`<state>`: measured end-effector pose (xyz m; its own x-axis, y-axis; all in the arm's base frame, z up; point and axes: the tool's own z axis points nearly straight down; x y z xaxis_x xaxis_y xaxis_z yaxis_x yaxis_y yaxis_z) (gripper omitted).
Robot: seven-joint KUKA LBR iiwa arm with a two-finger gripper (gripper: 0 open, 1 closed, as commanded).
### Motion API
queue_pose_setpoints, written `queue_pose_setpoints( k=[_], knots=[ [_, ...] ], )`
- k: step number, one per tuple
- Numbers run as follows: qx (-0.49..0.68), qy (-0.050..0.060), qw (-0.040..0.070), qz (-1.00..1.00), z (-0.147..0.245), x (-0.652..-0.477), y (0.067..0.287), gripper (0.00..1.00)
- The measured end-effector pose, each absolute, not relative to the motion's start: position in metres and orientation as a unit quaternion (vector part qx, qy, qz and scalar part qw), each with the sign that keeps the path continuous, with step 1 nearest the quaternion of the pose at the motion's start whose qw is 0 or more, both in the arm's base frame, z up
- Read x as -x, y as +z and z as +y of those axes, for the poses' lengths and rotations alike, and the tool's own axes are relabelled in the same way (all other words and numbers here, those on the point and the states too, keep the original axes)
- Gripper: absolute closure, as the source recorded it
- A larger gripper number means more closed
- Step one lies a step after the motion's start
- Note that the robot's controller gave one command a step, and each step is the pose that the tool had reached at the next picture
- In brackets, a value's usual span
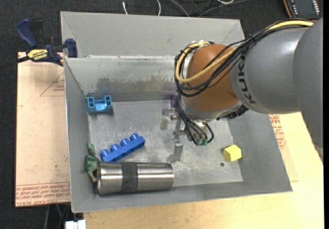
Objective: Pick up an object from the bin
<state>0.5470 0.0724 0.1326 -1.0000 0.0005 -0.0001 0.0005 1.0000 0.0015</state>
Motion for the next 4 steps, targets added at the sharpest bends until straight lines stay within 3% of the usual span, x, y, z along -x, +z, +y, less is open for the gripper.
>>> queue_pose_setpoints(
  k=[1,2,3,4],
  knots=[
    [0.037,0.003,0.006,0.999,0.16,-0.569,0.073,0.0],
    [0.064,0.0,0.005,0.998,0.163,-0.564,0.116,0.0],
    [0.078,0.002,0.01,0.997,0.193,-0.544,0.102,0.0],
    [0.117,0.001,0.011,0.993,0.2,-0.545,0.079,0.0]
  ],
)
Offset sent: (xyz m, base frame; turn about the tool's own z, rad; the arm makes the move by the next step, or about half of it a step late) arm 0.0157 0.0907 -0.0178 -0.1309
